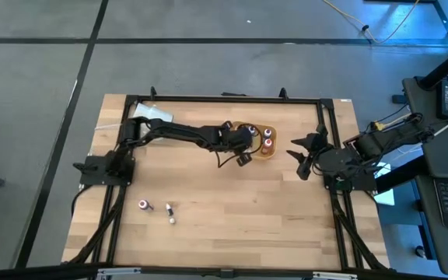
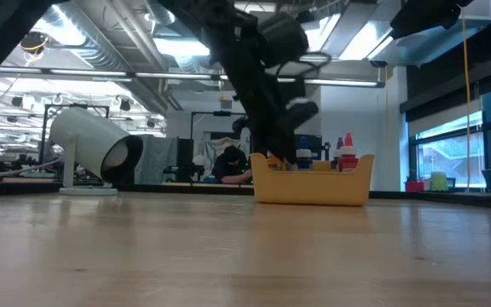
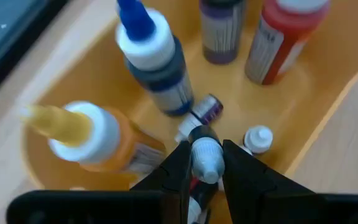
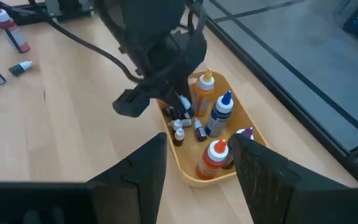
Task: Pick & Place food coloring
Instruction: Put the small blue food coloring bottle into the yellow bin, then put the small green food coloring bottle into the yellow bin
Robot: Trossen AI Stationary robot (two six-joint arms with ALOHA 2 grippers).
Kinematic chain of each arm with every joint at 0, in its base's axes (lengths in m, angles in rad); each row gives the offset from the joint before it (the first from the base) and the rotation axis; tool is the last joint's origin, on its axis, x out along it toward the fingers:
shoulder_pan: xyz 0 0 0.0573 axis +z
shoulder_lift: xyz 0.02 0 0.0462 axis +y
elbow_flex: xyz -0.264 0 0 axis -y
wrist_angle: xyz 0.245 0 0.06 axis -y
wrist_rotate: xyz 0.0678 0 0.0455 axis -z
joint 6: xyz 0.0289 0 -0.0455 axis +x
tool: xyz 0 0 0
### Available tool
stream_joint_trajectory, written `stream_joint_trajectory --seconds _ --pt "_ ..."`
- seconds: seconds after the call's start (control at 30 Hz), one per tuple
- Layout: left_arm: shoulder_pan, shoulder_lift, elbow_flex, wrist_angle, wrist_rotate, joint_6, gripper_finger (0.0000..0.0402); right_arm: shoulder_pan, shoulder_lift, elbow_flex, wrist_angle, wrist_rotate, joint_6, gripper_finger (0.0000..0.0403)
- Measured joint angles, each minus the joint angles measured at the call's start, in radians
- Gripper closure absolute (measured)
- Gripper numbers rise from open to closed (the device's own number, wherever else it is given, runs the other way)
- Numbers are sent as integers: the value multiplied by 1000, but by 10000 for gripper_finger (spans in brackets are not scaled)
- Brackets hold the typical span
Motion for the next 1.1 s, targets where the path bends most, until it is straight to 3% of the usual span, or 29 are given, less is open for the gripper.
stream_joint_trajectory --seconds 0.27,0.8,1.1 --pt "0 38 0 -5 0 0 333 0 5 0 -1 0 0 219" --pt "-1 39 0 -5 20 8 287 0 5 0 0 -1 1 219" --pt "-8 -75 0 -73 18 25 278 0 5 0 4 -1 1 219"
